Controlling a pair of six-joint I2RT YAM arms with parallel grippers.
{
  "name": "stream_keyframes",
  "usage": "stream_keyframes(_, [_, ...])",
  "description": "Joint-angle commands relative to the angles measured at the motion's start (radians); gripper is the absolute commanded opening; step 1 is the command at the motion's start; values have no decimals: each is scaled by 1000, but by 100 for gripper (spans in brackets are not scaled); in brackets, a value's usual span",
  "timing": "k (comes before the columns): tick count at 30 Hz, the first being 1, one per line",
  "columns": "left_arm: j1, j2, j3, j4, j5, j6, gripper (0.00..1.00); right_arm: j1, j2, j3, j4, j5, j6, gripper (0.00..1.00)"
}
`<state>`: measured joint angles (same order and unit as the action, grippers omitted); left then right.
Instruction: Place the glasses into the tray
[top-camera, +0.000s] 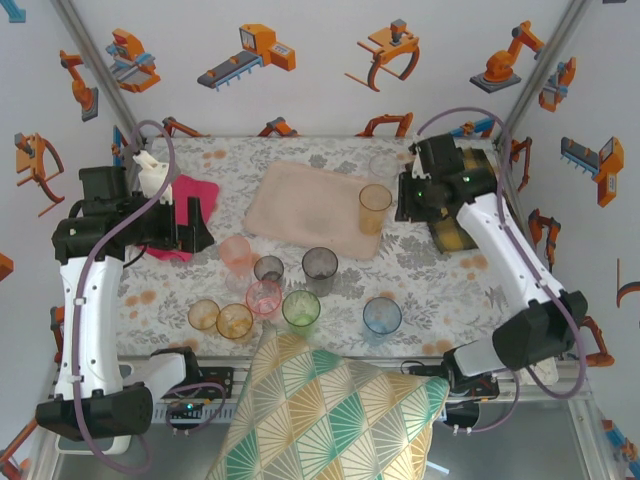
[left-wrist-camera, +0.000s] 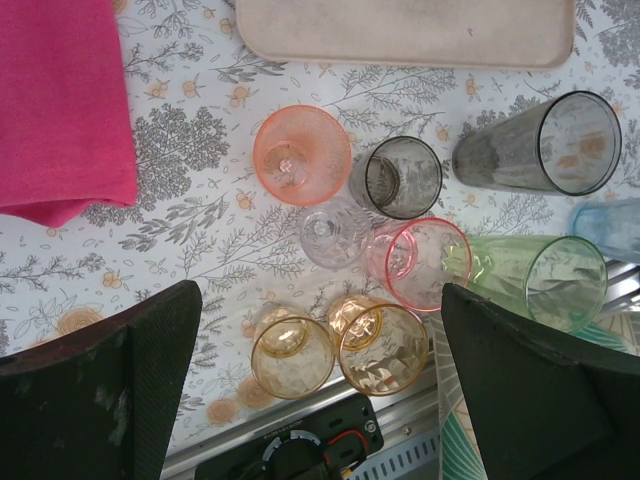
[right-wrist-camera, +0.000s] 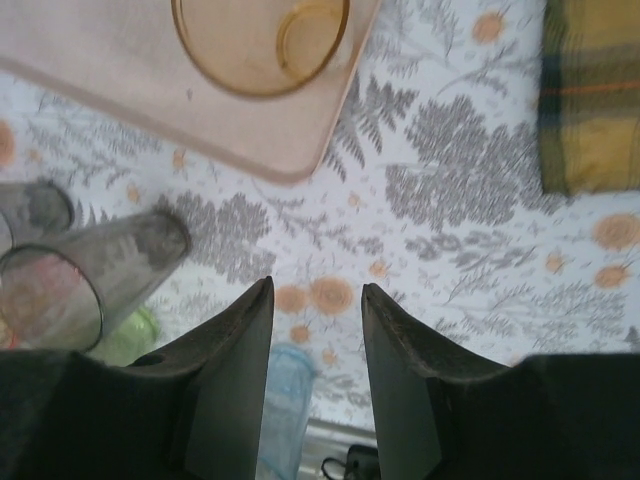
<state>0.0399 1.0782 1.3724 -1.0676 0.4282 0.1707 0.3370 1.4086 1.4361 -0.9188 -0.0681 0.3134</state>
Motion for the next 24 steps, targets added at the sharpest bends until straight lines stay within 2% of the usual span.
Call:
stream_keyframes(1, [-8,2,23,-14,24,22,97,11,-86,-83,-58,-102,19,42])
stream_keyframes(5, [-20,0,22,-14,13,30,97,48,-168,-164,-86,-124,26,43])
stream_keyframes(13, [-51,0,12,-52,-29,76,97,91,-340,-358,-22,-176,110,43])
stream_keyframes(24, [-84,5,3,-53,-39,70,97,124,-427,-429,-74,-204,148,44])
